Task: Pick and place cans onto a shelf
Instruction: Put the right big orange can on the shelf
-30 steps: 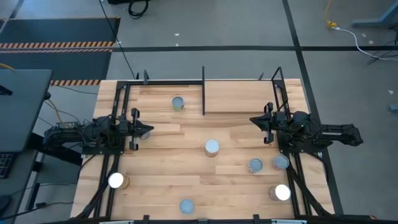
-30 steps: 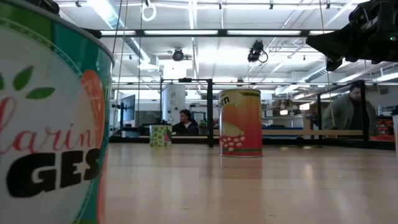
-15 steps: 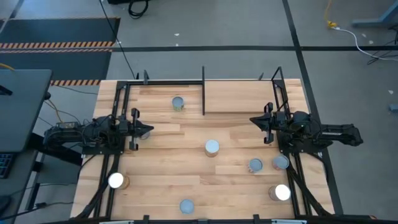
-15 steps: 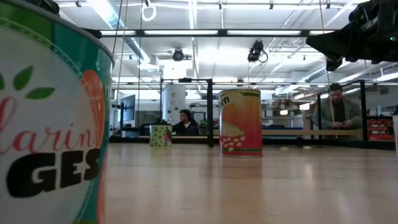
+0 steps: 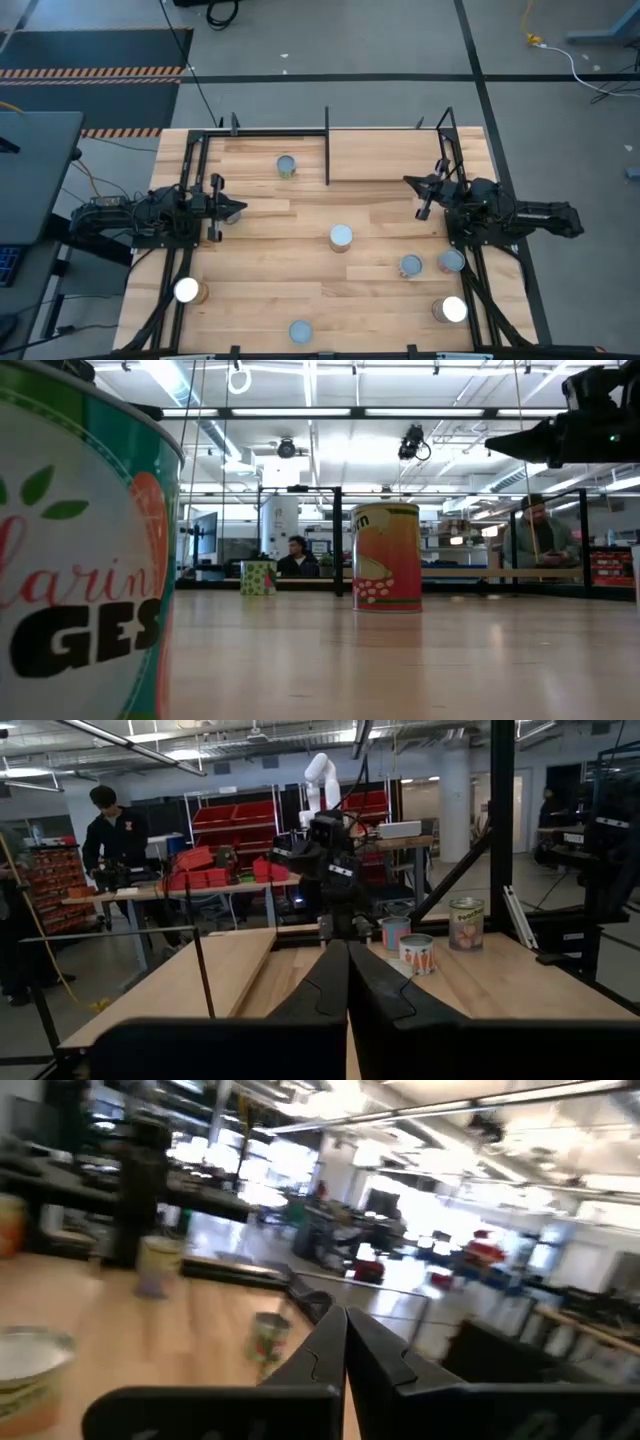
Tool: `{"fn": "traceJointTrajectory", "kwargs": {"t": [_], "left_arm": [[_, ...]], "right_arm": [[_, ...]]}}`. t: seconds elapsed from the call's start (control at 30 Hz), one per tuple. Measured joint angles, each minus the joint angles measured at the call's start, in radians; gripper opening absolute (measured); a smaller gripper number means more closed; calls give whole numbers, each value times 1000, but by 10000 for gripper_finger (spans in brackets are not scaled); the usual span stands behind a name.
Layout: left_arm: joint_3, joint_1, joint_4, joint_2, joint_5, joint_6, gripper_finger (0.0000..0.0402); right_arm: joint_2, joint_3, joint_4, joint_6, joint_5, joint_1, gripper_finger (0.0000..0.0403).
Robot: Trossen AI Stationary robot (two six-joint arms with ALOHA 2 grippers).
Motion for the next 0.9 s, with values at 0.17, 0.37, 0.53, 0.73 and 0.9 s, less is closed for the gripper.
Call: {"fn": "traceJointTrajectory", "kwargs": {"t": [0.17,0.37,0.53,0.73,0.9], "left_arm": [[0,0,-1,0,0,0,5],[0,0,4,0,0,0,5],[0,0,5,0,0,0,5],[0,0,5,0,0,0,5],[0,0,5,0,0,0,5]], "right_arm": [[1,0,21,-2,-12,0,16],[9,0,160,342,-132,0,16],[30,4,246,646,-13,0,16],[202,141,75,693,-25,41,7],[483,321,-4,735,-47,107,4]]}}
